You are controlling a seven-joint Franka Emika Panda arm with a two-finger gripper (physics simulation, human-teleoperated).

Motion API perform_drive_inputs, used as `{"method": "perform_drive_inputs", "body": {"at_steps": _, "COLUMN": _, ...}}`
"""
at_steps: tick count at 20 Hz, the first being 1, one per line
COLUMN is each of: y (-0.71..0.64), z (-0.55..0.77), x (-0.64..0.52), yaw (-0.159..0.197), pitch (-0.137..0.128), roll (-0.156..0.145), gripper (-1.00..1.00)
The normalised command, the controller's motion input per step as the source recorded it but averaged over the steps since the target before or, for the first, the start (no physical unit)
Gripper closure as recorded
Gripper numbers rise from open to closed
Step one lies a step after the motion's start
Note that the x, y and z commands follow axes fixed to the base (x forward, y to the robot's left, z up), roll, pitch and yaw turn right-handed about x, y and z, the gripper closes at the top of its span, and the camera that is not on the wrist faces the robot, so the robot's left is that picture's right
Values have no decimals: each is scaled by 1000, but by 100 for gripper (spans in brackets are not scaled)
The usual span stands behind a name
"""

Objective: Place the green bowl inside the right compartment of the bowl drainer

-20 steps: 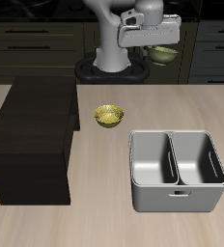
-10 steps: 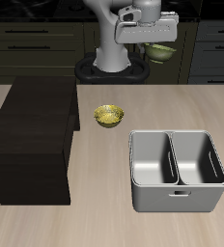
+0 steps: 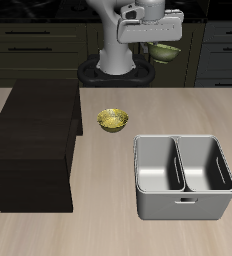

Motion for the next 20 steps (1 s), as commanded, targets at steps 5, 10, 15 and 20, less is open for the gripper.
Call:
{"method": "perform_drive_inputs", "body": {"at_steps": 5, "y": -88, "z": 138, "x": 170, "yaw": 15, "pitch": -8, "roll": -21, "gripper": 100}}
{"method": "perform_drive_inputs", "body": {"at_steps": 10, "y": -107, "z": 171, "x": 303, "yaw": 5, "pitch": 6, "roll": -22, "gripper": 100}}
{"method": "perform_drive_inputs", "body": {"at_steps": 15, "y": -35, "z": 69, "x": 101, "yaw": 4, "pitch": -5, "roll": -14, "gripper": 100}}
{"method": "perform_drive_inputs", "body": {"at_steps": 20, "y": -74, "z": 200, "x": 455, "yaw": -8, "pitch": 4, "roll": -30, "gripper": 100}}
